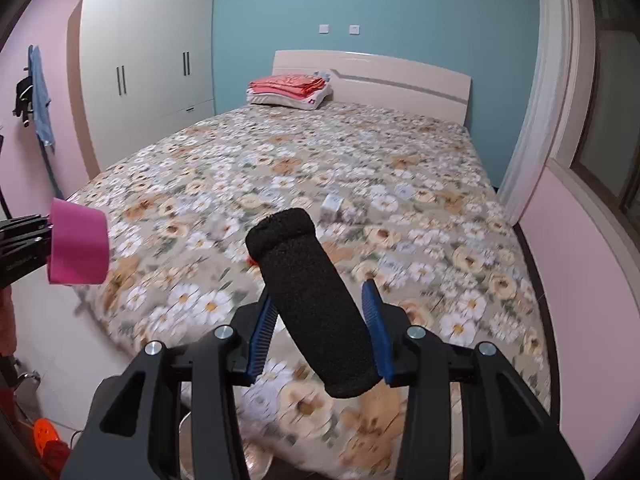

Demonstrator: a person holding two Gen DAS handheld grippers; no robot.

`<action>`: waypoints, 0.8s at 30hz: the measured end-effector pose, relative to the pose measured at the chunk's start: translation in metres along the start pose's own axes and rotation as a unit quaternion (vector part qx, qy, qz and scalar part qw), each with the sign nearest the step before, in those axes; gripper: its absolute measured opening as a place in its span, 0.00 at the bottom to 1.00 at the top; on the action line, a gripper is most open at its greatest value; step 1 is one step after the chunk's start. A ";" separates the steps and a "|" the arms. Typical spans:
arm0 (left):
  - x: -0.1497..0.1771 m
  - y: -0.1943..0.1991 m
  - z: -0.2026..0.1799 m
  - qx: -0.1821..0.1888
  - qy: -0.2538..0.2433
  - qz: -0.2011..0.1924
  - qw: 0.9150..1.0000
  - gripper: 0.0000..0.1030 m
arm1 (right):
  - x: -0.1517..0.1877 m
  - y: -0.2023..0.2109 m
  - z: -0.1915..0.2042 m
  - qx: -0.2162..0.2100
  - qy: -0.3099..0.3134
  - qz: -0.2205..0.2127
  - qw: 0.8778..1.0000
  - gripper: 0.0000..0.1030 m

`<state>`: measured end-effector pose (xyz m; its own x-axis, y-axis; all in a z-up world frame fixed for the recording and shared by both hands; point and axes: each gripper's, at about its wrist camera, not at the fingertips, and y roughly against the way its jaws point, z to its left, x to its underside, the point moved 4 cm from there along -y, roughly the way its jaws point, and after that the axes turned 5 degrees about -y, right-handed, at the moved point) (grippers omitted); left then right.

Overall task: Collect trash
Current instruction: 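Lift pink cup with left tool while right tool carries black foam tube toward bin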

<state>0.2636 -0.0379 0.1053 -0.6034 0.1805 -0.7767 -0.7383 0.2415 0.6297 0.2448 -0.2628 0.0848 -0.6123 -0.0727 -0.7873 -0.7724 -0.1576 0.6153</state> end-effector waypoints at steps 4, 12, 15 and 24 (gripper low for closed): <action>0.027 0.014 -0.001 0.008 -0.007 0.002 1.000 0.06 | 0.027 0.015 0.017 -0.012 0.002 0.003 1.000 0.43; 0.073 0.026 0.003 0.019 -0.022 0.015 0.999 0.06 | 0.072 0.038 0.048 -0.023 0.020 0.006 1.000 0.44; 0.091 0.025 0.006 0.022 -0.024 0.019 0.999 0.06 | 0.092 0.037 0.059 -0.031 0.026 0.013 0.999 0.44; 0.159 -0.011 0.001 0.039 -0.041 0.076 0.995 0.06 | 0.156 0.008 0.088 -0.042 0.038 0.054 0.997 0.44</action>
<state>0.1763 -0.0110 -0.0250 -0.6782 0.2967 -0.6723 -0.6120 0.2785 0.7402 0.1278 -0.1886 -0.0294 -0.6742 -0.1683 -0.7191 -0.6834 -0.2271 0.6938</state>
